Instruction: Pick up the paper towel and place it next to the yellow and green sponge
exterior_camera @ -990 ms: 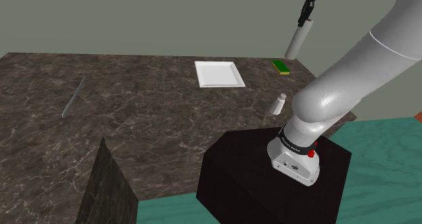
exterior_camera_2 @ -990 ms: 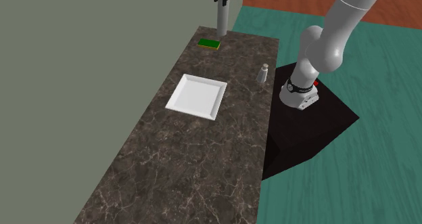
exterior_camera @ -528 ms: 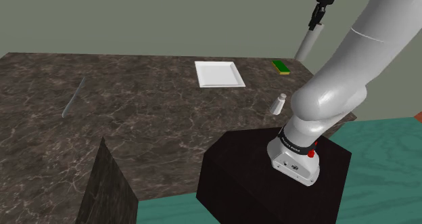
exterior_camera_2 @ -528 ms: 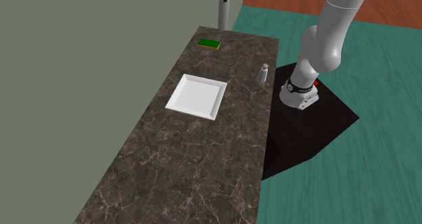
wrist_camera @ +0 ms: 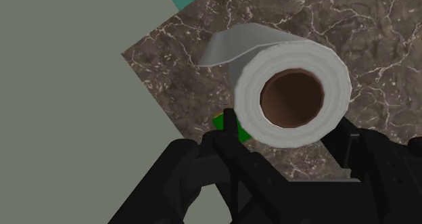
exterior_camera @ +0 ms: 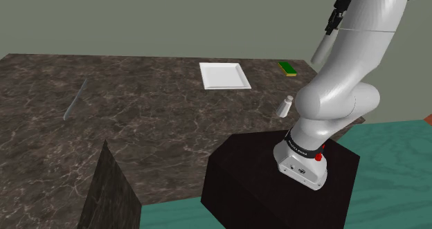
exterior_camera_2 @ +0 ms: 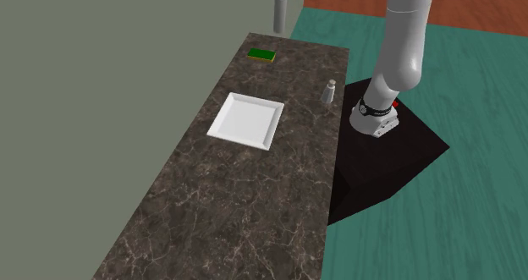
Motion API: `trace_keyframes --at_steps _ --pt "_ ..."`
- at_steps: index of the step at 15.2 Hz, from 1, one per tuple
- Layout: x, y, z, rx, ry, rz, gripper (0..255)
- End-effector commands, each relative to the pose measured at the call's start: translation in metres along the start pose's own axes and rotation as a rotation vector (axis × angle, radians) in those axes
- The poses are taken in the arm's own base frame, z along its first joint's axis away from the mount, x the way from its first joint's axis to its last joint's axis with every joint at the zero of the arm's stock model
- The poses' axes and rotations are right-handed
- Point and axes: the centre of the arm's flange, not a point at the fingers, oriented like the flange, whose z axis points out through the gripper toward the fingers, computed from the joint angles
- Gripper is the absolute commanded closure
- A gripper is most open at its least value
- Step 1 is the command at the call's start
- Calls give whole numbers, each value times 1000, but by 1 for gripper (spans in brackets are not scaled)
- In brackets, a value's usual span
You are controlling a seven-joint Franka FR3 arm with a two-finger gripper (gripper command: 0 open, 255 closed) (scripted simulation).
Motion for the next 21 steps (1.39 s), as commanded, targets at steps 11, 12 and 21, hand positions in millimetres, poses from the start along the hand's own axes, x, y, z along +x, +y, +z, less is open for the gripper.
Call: trace_keyframes --at_steps 11,12,21 --pt "-4 2 63 0 0 -1 255" --pt "-4 2 68 0 0 -1 255" --pt "-3 2 83 0 0 -1 255"
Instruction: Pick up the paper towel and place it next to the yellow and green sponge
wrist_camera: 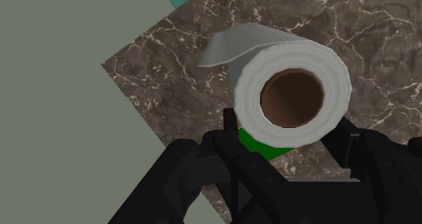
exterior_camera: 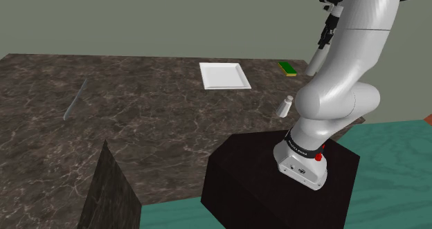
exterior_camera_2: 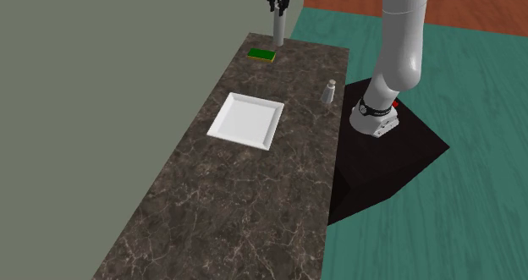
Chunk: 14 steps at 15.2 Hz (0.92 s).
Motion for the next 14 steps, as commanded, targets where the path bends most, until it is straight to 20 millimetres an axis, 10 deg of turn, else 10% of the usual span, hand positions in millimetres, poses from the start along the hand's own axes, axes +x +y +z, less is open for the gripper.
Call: trace_keyframes --at_steps 1,2,7,11,14 --pt "0 0 0 0 0 0 255" --pt "0 0 0 0 0 0 0" --pt "0 0 0 0 0 0 0" --pt "0 0 -50 0 0 0 0" --pt "0 0 -50 0 0 0 0"
